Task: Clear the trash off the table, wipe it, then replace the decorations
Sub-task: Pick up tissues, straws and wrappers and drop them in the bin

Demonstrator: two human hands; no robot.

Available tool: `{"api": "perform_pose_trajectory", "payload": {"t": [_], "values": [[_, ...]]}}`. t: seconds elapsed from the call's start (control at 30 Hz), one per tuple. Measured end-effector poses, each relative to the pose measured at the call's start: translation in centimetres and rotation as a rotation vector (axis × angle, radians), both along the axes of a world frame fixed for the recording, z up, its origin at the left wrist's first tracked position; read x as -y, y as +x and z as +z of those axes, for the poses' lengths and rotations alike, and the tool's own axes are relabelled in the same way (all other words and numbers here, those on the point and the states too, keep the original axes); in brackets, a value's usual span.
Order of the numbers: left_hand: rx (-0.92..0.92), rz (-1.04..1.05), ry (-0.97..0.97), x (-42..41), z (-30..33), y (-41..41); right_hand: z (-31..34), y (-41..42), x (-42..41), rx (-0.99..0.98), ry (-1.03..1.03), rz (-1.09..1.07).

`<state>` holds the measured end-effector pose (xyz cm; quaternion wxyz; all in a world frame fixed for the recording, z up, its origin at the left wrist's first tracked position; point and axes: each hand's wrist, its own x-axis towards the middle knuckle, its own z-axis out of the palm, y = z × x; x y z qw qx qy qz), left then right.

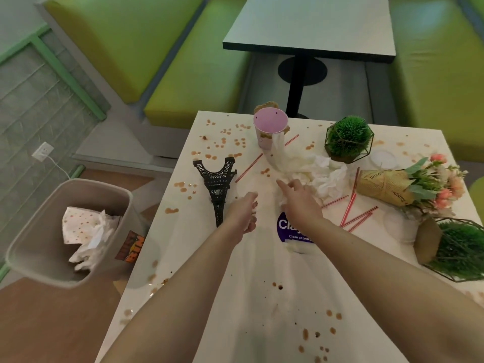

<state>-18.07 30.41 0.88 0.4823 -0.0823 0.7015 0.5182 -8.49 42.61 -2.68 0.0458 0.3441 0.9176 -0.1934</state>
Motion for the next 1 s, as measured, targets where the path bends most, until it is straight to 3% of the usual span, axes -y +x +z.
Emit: {"api": "perform_pose_trajectory", "payload": {"t": [0.27,0.5,0.67,1.0], "values": [[-0.031,-0.012,0.063,0.7,-1.0,0.5,-0.5,1.2,1.0,-0.027,-0.180,-0.203],[-0.171,-0.016,0.150,2.8,0.3,2.1,1.6,3.2,3.2,-0.417,-0.467,-0.403],[-0.239,0.009,0.173,5.1,2.1,2.7,4.0,3.0,6.1,-0.552,-0.622,-0.401],[-0.451,0.067,0.139,14.6,7.2,-3.6,8.2,-4.7,15.8,-0.626,-0.628,-0.236]]}}
